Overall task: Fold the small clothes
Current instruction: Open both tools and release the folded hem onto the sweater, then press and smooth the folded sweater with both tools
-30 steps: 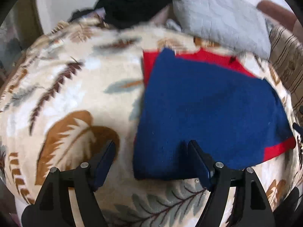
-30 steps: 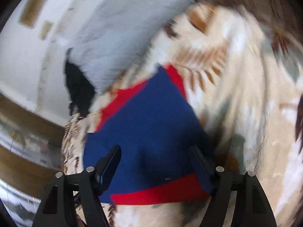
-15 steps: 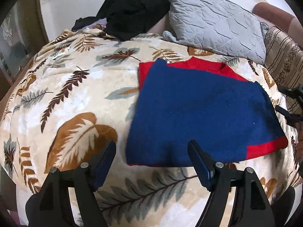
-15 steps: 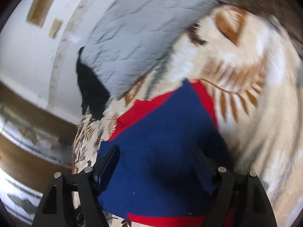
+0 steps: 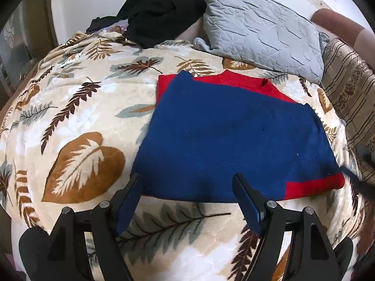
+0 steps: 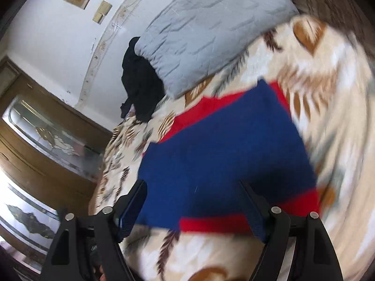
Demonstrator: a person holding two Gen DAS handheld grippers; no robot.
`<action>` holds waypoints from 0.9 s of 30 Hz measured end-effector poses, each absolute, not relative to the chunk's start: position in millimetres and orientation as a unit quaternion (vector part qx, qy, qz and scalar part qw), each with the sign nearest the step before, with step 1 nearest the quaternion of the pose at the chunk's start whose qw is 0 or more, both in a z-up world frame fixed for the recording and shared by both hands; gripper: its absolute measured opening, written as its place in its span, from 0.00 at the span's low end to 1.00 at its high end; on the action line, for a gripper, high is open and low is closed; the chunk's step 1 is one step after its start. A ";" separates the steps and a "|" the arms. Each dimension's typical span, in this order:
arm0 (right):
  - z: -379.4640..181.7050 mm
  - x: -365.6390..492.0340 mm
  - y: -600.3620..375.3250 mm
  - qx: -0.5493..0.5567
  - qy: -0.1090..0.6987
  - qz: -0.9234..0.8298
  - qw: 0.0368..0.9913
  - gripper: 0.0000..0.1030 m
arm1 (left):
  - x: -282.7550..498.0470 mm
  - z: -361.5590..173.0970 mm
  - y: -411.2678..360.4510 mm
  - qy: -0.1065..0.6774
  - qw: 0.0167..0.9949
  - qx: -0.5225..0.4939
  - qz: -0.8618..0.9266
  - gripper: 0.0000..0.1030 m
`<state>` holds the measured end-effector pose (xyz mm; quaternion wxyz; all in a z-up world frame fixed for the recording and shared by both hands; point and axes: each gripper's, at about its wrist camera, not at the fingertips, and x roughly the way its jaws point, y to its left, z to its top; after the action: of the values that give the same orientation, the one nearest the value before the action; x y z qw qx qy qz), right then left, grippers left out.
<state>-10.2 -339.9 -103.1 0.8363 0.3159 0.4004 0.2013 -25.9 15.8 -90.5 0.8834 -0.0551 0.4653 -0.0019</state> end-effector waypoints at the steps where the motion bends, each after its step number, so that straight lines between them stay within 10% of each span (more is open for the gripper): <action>1: -111.1 -17.2 -336.6 0.327 0.404 0.209 0.829 0.79 | -26.2 -90.9 15.9 0.465 0.884 -0.054 -0.002 0.76; 27: -163.7 -88.3 -365.3 0.415 0.415 0.117 0.801 0.81 | -20.1 -94.9 18.7 0.456 0.888 -0.059 -0.014 0.76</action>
<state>-88.3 -365.3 -163.7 0.8011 0.4150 0.4152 0.1166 -20.1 18.7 -94.9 0.8879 -0.0595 0.4559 -0.0139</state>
